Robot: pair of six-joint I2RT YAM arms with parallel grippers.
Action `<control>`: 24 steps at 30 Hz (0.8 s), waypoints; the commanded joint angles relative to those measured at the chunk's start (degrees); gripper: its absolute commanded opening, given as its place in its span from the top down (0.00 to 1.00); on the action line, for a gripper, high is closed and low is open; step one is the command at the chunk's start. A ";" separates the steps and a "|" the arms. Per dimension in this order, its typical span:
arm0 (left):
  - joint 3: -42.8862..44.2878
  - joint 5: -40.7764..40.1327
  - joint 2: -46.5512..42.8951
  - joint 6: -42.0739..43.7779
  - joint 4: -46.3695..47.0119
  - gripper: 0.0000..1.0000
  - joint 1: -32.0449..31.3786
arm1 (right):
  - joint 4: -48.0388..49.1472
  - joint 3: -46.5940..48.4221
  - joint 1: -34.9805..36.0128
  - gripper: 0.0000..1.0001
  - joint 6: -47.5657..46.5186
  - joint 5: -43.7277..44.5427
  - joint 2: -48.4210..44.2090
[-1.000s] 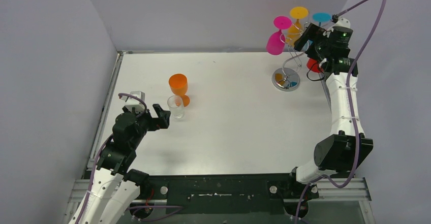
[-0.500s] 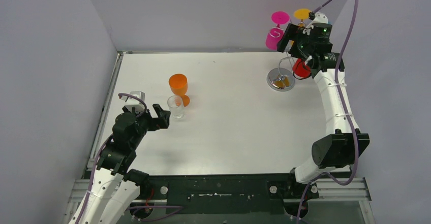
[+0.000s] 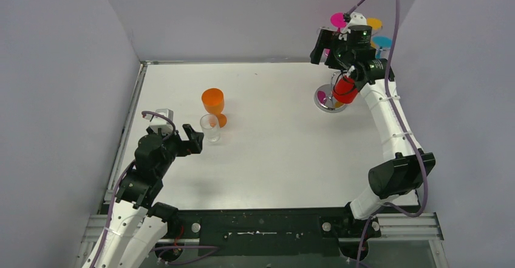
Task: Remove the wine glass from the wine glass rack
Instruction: Adjust the wine rack at the center of the board.
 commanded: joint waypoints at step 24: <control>0.75 0.93 0.29 -0.06 2.72 0.09 0.53 | 10.88 -10.22 2.75 0.00 0.52 8.71 -21.40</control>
